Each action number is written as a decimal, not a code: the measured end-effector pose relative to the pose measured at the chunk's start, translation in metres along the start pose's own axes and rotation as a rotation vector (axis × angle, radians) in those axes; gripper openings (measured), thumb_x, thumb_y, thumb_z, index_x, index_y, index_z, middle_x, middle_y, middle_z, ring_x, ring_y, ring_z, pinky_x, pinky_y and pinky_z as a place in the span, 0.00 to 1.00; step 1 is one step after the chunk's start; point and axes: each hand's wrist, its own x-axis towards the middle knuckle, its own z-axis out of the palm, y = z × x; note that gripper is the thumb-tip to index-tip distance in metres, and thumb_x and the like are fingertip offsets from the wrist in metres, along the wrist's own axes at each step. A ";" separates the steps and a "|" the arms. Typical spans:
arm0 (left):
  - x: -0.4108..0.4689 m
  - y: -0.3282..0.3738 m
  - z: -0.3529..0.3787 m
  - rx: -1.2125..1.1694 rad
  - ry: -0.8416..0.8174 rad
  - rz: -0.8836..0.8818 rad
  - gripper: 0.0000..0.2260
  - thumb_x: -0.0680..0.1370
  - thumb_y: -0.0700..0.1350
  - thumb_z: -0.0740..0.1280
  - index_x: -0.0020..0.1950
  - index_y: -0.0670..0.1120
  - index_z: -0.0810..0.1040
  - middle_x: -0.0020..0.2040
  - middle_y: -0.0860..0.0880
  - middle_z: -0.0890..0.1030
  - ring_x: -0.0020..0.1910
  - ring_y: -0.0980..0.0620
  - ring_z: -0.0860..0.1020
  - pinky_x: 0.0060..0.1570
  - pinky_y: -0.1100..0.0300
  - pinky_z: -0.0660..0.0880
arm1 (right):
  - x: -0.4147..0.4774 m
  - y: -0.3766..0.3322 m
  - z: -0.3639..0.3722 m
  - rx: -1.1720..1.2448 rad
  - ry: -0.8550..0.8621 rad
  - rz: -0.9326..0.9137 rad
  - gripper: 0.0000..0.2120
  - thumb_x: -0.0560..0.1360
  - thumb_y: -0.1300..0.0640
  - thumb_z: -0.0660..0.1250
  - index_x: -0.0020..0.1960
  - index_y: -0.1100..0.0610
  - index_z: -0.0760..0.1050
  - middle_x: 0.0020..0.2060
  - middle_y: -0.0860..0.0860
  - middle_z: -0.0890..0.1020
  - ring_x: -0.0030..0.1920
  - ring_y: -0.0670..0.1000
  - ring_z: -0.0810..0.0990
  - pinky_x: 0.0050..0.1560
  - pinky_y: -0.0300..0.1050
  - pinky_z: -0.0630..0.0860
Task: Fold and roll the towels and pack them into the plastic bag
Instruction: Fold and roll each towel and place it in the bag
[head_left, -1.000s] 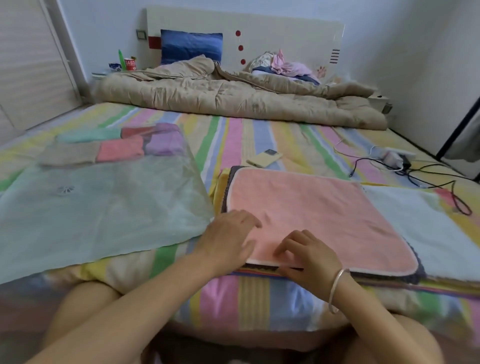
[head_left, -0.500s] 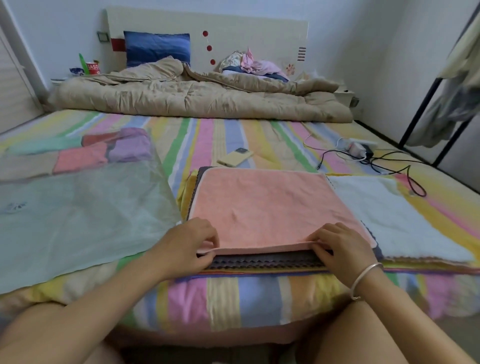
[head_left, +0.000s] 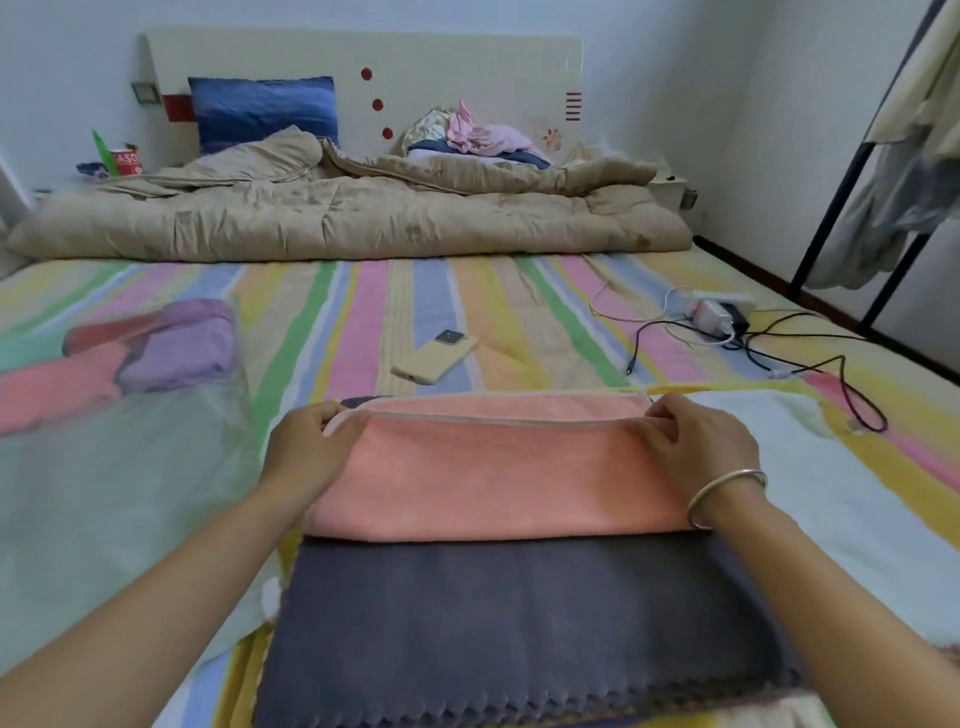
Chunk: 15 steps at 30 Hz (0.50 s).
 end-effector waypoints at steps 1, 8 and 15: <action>0.011 -0.002 0.004 0.039 0.017 0.029 0.12 0.77 0.50 0.69 0.38 0.44 0.80 0.32 0.47 0.77 0.35 0.44 0.74 0.35 0.55 0.67 | 0.013 0.001 0.008 0.003 -0.010 0.004 0.10 0.76 0.45 0.64 0.49 0.51 0.76 0.46 0.52 0.83 0.49 0.58 0.78 0.43 0.46 0.67; 0.061 -0.027 0.032 0.235 0.055 0.105 0.12 0.77 0.51 0.68 0.34 0.51 0.75 0.30 0.52 0.77 0.34 0.45 0.75 0.35 0.54 0.71 | 0.084 0.007 0.046 -0.053 -0.101 -0.040 0.10 0.75 0.41 0.63 0.47 0.46 0.76 0.44 0.49 0.83 0.47 0.55 0.79 0.38 0.45 0.66; 0.064 -0.037 0.038 0.340 0.009 0.053 0.11 0.76 0.53 0.68 0.35 0.52 0.74 0.32 0.53 0.79 0.36 0.46 0.77 0.36 0.54 0.74 | 0.090 0.012 0.067 0.001 -0.252 0.006 0.10 0.72 0.38 0.66 0.42 0.45 0.75 0.43 0.45 0.81 0.46 0.51 0.78 0.39 0.44 0.68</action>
